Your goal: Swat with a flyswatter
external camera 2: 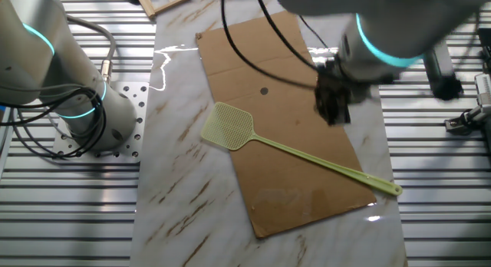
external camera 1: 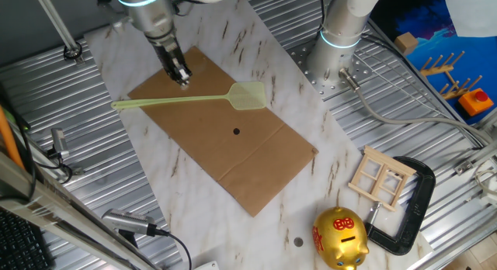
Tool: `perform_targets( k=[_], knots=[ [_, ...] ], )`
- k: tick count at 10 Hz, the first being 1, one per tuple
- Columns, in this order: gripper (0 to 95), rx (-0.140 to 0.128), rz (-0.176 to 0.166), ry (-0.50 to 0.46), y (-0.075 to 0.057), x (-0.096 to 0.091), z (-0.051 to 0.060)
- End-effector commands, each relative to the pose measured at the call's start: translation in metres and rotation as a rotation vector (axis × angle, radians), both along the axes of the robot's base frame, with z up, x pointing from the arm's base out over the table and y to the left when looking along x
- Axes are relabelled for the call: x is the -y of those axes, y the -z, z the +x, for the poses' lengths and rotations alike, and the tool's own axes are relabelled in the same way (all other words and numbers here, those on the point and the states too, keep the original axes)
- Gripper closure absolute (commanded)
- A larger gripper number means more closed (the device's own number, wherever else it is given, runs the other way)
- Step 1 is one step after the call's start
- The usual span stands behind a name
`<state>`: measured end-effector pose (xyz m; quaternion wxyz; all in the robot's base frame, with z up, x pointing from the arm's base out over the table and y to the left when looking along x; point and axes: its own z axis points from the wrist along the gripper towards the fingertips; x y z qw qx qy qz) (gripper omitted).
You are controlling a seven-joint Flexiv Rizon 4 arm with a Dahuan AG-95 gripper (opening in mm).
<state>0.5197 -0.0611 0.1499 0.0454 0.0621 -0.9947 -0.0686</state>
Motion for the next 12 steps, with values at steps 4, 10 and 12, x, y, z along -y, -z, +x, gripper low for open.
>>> perform_targets(
  k=[4, 10, 12],
  knots=[
    [95.0, 0.001, -0.004, -0.034, 0.035, 0.038, 0.028],
    [95.0, -0.003, -0.029, -0.026, 0.04, 0.04, 0.034],
    [95.0, -0.013, -0.042, 0.069, 0.04, 0.04, 0.034]
  ],
)
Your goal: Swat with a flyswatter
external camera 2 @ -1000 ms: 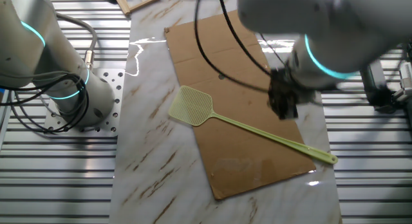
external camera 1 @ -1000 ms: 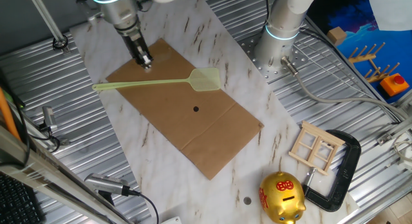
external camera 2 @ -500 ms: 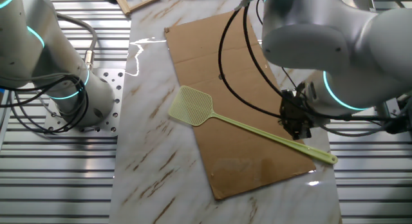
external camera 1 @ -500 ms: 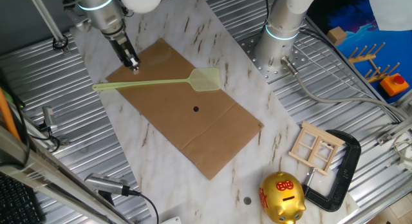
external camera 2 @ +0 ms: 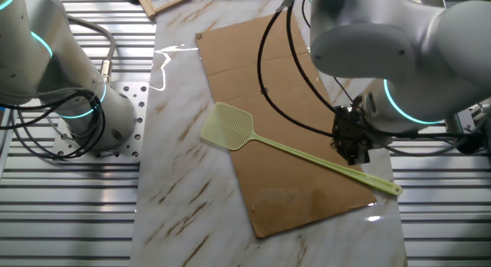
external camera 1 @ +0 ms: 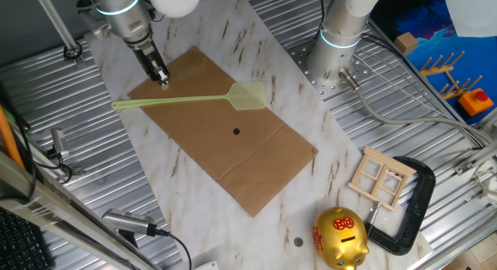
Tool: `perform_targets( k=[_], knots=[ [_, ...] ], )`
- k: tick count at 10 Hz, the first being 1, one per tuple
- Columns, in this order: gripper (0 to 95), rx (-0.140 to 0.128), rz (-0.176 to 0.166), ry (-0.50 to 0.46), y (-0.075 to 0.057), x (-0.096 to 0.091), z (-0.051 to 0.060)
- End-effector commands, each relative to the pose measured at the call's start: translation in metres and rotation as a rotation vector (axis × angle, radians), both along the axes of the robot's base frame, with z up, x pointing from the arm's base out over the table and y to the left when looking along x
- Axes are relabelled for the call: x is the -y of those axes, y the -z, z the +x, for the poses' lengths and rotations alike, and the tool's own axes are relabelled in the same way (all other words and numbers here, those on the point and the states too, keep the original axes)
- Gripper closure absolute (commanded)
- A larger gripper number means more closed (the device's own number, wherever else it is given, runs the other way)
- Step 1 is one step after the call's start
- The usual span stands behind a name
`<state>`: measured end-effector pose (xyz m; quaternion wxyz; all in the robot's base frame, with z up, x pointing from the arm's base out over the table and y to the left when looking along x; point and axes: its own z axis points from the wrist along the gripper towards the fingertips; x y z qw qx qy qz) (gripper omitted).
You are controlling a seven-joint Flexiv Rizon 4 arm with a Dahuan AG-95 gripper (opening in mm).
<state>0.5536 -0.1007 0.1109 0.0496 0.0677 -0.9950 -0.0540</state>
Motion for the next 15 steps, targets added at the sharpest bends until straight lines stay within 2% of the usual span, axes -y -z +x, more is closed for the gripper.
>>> perform_targets(
  k=[1, 2, 5, 7, 8, 10, 11, 13, 15],
  knots=[
    [95.0, -0.016, -0.028, 0.192, 0.001, 0.0, 0.0],
    [95.0, -0.02, -0.027, 0.245, 0.003, 0.001, 0.005],
    [38.0, -0.016, -0.009, 0.337, 0.011, 0.011, 0.029],
    [38.0, -0.009, -0.005, 0.36, 0.019, 0.014, 0.038],
    [38.0, -0.001, 0.007, 0.382, 0.025, 0.017, 0.044],
    [38.0, -0.002, 0.002, 0.389, 0.036, 0.02, 0.055],
    [38.0, 0.001, 0.006, 0.384, 0.046, 0.023, 0.061],
    [38.0, 0.002, 0.006, 0.371, 0.054, 0.024, 0.066],
    [38.0, -0.017, 0.001, 0.371, 0.062, 0.024, 0.067]
  ],
)
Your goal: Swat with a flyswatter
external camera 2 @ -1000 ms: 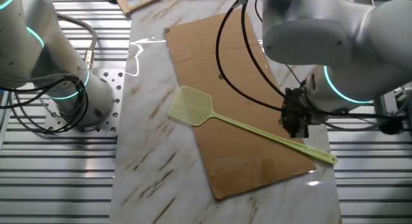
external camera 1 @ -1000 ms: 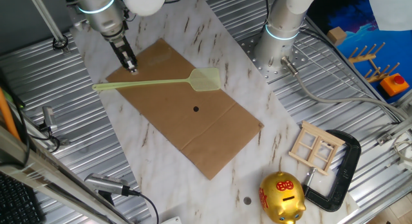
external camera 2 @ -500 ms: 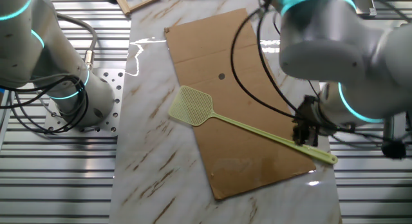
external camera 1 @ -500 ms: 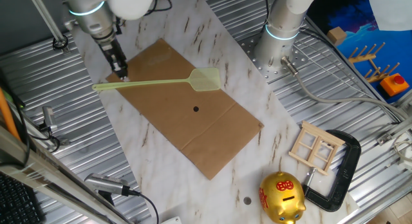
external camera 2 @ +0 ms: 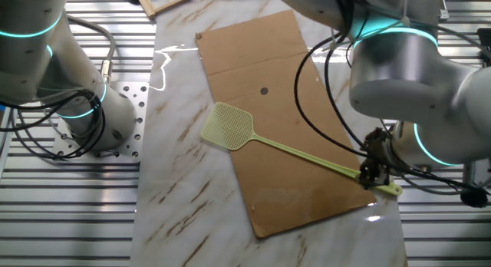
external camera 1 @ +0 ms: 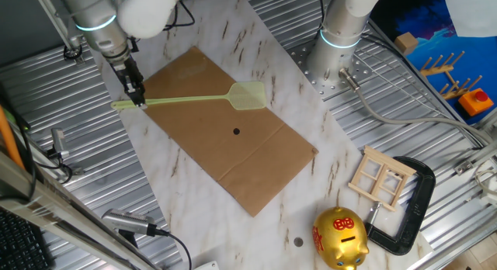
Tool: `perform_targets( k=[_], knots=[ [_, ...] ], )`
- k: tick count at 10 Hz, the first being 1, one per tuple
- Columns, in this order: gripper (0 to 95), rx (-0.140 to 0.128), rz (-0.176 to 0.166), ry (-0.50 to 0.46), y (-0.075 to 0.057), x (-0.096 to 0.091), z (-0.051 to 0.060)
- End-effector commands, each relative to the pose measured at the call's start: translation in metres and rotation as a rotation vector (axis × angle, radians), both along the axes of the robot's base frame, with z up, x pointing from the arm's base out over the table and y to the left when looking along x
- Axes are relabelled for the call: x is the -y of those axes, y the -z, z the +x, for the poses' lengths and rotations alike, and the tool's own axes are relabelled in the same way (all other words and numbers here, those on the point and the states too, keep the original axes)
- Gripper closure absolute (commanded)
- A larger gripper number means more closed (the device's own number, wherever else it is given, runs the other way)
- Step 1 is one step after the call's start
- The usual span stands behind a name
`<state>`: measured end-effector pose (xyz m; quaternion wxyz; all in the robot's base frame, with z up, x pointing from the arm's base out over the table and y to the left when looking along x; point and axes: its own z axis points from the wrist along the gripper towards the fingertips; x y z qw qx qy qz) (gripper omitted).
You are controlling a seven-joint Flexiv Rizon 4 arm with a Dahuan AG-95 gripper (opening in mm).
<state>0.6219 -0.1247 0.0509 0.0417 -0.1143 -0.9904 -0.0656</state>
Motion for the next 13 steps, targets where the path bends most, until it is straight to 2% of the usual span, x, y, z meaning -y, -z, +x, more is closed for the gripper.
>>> perform_targets(
  k=[1, 3, 6, 9, 12, 13],
  knots=[
    [57.0, -0.029, -0.007, 0.008, 0.004, 0.001, -0.002],
    [57.0, -0.043, -0.01, 0.017, 0.006, 0.002, -0.007],
    [57.0, -0.039, -0.02, 0.017, 0.014, 0.004, -0.024],
    [57.0, -0.037, -0.024, 0.008, 0.011, 0.004, -0.026],
    [57.0, -0.047, -0.021, -0.008, 0.005, 0.003, -0.027],
    [57.0, -0.041, -0.018, -0.029, 0.005, 0.003, -0.027]
  ],
)
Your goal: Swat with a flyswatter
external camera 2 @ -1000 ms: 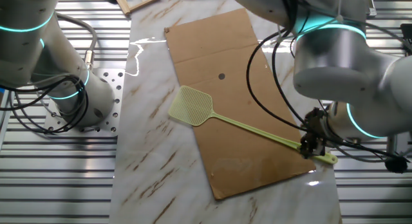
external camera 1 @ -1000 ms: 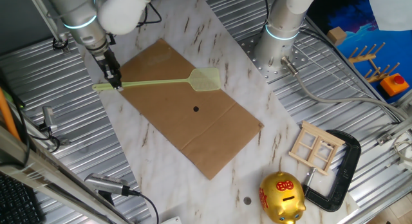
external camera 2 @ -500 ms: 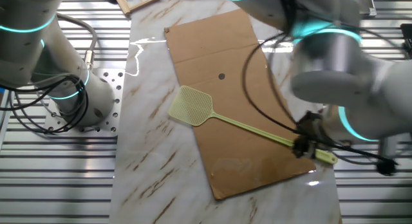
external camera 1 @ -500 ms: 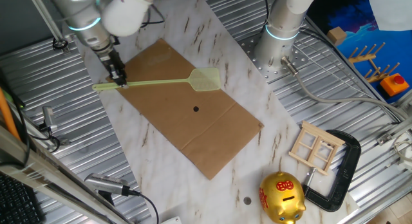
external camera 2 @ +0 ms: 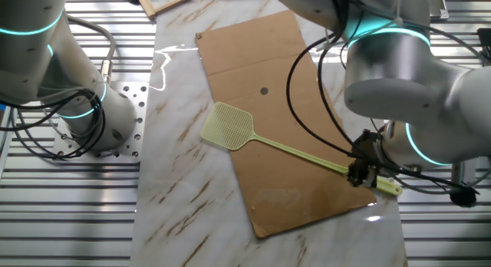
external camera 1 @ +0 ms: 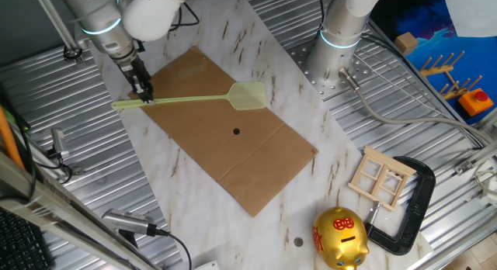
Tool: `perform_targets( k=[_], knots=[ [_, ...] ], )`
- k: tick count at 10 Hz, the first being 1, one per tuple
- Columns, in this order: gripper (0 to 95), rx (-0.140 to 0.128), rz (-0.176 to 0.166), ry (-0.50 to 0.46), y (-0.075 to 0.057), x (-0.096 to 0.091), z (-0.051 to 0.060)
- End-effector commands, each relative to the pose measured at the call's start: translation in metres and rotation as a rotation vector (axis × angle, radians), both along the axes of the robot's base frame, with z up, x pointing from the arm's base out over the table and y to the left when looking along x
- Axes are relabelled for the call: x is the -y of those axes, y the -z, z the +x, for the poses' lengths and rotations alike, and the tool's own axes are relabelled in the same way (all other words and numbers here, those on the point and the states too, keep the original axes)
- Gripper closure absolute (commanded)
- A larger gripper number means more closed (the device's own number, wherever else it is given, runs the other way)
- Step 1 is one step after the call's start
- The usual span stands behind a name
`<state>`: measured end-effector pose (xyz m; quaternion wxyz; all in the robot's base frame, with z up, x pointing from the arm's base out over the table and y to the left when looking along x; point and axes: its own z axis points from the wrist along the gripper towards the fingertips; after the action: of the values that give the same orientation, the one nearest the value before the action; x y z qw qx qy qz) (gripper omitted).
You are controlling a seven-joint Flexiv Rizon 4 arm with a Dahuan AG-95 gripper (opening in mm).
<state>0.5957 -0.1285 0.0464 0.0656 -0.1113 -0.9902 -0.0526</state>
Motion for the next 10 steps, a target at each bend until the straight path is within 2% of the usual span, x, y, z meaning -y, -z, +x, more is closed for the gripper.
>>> perform_targets(
  k=[1, 4, 6, 8, 10],
  knots=[
    [57.0, 0.009, 0.003, -0.018, 0.0, 0.0, -0.001],
    [57.0, 0.013, -0.004, 0.02, 0.0, 0.0, -0.001],
    [57.0, 0.028, -0.006, 0.029, 0.003, 0.0, 0.001],
    [57.0, 0.027, -0.004, 0.029, 0.006, 0.002, 0.002],
    [57.0, 0.016, -0.001, 0.028, 0.012, 0.001, 0.004]
  ],
)
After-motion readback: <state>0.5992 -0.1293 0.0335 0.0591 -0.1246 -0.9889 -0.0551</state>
